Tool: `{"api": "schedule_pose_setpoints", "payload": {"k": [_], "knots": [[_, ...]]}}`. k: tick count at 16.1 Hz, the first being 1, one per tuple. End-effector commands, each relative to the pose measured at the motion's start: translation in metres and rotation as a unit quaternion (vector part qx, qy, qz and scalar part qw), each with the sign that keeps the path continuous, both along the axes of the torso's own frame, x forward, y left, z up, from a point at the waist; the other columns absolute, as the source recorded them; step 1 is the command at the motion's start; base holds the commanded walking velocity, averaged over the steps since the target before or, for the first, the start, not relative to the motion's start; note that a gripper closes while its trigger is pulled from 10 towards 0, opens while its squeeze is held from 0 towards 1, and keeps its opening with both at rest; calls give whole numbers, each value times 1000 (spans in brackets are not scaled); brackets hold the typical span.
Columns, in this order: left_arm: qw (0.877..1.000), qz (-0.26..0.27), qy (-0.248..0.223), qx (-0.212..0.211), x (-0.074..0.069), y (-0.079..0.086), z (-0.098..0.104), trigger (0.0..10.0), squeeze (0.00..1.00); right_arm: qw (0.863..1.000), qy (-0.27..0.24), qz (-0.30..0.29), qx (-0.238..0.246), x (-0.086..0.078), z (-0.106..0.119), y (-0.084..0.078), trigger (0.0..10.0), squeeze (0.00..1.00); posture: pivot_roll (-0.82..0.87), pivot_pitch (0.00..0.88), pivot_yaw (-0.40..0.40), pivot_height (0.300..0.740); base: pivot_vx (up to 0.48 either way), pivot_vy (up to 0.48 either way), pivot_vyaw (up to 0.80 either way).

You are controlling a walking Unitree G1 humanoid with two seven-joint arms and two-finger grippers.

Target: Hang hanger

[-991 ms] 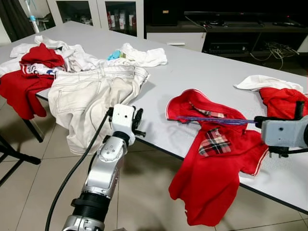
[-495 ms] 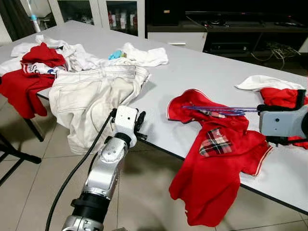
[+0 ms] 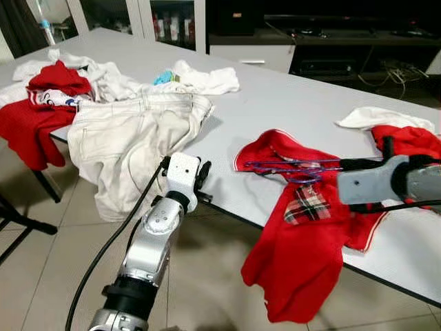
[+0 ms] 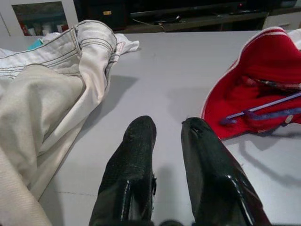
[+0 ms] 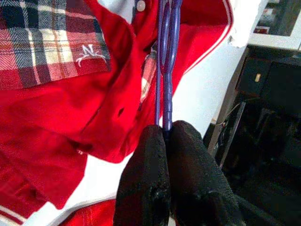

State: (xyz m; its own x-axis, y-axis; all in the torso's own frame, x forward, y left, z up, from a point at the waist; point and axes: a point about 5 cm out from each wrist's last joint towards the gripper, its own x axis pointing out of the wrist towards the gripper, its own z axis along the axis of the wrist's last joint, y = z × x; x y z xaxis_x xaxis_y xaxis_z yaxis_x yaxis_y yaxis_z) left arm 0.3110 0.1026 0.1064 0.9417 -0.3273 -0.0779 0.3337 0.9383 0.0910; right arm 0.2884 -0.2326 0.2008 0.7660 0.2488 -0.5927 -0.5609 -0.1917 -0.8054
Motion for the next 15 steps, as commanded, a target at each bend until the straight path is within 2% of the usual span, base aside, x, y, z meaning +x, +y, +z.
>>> {"api": "schedule_pose_setpoints", "payload": {"k": [1,3,4,7,15], "knots": [[1000,-6,12,9,-2,-2,-5,10000,0,1000,1,2,-10,2,0,2,10000,0,-55,0,-12,740,0,0,0],[1000,-7,12,10,-2,-3,-5,10000,0,1000,8,7,2,1,1,5,10000,0,-49,0,-17,740,0,0,0],[1000,-8,12,11,-3,-3,-6,10000,0,999,26,20,30,-5,-1,10,10000,0,-49,0,-17,740,0,0,0],[1000,-10,12,13,-4,-4,-6,10000,0,997,36,33,62,-9,-1,18,10000,0,-53,0,-17,740,0,0,0],[1000,-10,12,13,-4,-4,-6,10000,0,997,36,33,62,-9,-1,18,10000,0,-53,0,-17,740,0,0,0]]}}
